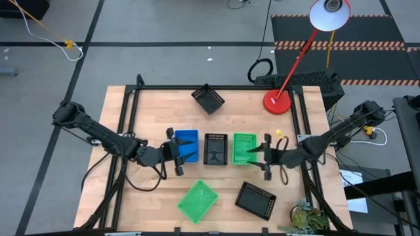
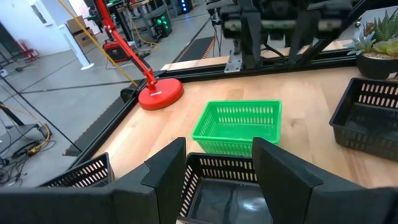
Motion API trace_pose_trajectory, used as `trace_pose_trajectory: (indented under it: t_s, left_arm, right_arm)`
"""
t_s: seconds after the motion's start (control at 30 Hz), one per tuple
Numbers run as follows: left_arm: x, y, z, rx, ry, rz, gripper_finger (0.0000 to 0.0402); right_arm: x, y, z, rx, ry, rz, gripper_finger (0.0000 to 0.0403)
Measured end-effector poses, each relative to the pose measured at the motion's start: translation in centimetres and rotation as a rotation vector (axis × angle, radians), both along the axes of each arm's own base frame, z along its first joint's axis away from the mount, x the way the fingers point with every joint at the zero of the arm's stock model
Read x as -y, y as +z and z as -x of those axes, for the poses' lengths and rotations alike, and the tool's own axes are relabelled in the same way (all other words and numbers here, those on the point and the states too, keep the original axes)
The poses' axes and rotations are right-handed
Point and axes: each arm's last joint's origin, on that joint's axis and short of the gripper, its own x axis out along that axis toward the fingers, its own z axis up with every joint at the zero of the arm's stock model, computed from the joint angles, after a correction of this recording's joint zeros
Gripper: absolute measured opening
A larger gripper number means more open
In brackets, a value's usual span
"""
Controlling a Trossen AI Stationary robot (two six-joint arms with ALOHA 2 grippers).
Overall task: Stack baskets by color
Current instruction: Stack the top black bin on the middle black bin
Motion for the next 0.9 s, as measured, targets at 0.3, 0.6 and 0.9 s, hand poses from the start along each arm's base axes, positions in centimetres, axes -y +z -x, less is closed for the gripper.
trace_pose_trajectory:
  t_s: [0.3,0.6,0.9]
  left_arm:
    - [0.0,0.0,0.0,0.001,0.000,-0.001,0.0186]
    - [0.0,0.0,0.0,0.001,0.000,-0.001,0.0186]
    - [0.0,0.0,0.0,0.001,0.000,-0.003,0.0186]
  right_arm:
    - [0.9,2.4,1.0,0.089,0.021,0.064,0.0151]
    - [1.5,6.6,0.0,0.132,-0.004,0.142,0.0059]
    - [3.0,8.3,-0.5,0.134,-0.080,0.170,0.0010]
